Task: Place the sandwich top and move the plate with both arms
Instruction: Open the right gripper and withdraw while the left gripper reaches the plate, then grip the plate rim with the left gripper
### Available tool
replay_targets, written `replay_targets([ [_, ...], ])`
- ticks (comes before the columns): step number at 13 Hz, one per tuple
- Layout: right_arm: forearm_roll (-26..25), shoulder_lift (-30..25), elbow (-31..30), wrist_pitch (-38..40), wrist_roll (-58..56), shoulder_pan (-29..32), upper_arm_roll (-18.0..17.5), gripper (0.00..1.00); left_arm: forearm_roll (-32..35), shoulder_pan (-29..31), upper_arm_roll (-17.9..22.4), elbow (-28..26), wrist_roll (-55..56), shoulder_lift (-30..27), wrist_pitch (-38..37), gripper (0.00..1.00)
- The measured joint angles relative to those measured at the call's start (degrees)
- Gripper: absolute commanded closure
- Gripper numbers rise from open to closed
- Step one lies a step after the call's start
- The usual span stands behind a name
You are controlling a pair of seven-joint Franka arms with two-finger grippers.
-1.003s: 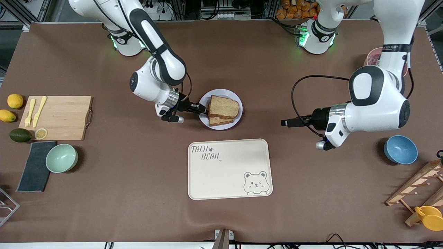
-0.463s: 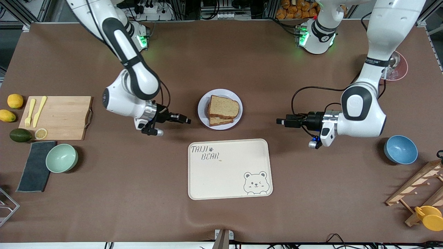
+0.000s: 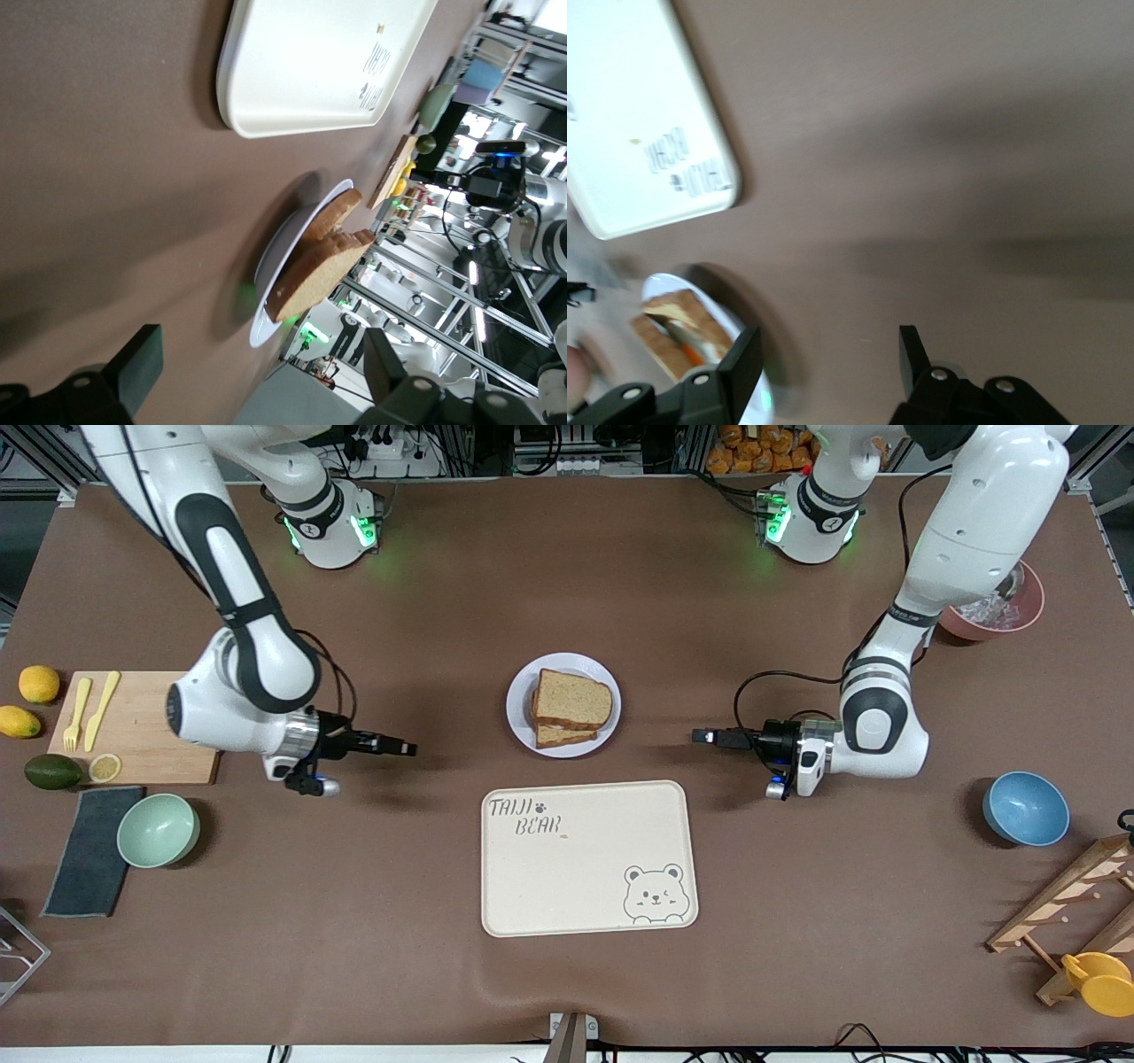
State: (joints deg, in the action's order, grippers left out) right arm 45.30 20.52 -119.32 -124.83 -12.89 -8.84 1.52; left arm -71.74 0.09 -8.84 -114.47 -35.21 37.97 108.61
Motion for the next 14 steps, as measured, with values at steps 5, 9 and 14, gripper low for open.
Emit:
replay_targets([
  [5, -21.43, -0.78, 15.32, 18.29, 0.02, 9.19, -0.02, 0.17, -6.22, -2.78, -0.17, -3.39, -12.11, 0.55, 2.24, 0.35],
  [9, -32.61, -1.36, 27.96, 28.13, 0.57, 10.25, 0.15, 0.0, -10.82, -4.52, -0.24, -5.54, -21.24, 0.6, 2.65, 0.4],
  [14, -38.29, -7.94, 33.18, 32.88, 1.1, 9.01, 0.54, 0.0, -13.95, -7.85, -0.29, -6.35, -27.0, 1.44, 3.24, 0.51],
])
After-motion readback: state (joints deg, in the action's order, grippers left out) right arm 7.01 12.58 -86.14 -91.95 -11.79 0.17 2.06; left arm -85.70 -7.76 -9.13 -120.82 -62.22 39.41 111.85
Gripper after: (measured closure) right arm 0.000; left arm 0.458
